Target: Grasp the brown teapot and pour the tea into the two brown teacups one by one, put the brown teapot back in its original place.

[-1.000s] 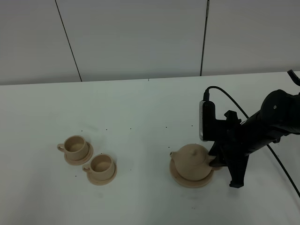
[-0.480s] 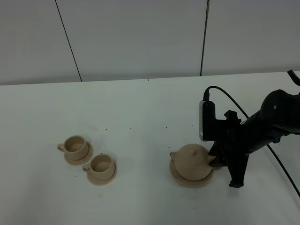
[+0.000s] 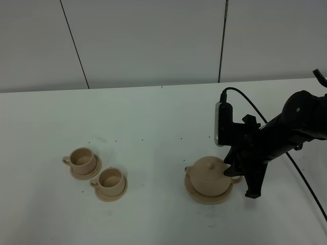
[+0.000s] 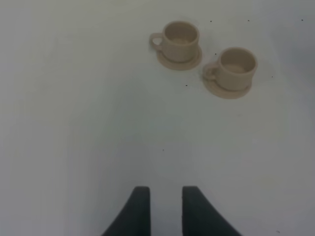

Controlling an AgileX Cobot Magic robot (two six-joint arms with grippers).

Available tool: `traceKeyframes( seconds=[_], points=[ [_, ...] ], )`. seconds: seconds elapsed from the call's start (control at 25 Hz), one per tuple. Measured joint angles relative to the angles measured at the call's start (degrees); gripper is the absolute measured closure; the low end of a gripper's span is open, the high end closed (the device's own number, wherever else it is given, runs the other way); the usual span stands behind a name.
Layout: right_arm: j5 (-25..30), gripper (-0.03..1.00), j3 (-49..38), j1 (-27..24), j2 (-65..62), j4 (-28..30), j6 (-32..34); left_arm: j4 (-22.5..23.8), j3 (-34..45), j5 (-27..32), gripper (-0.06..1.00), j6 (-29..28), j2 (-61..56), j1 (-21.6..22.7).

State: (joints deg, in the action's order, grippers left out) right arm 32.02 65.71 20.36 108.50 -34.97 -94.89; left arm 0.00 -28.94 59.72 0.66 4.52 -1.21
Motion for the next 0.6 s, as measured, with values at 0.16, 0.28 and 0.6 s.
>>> traceKeyframes(
  seconds=[0.16,0.28,0.6],
  points=[
    [0.2,0.73,0.0,0.0,0.0,0.2,0.3,0.0,0.0,0.0,0.71,0.0,0.0,0.0],
    [0.3,0.73,0.0,0.0,0.0,0.6,0.7,0.0,0.0,0.0,0.71,0.0,0.0,0.0],
    [0.4,0.73,0.0,0.0,0.0,2.2,2.0,0.0,0.0,0.0,0.71,0.0,0.0,0.0]
  ],
)
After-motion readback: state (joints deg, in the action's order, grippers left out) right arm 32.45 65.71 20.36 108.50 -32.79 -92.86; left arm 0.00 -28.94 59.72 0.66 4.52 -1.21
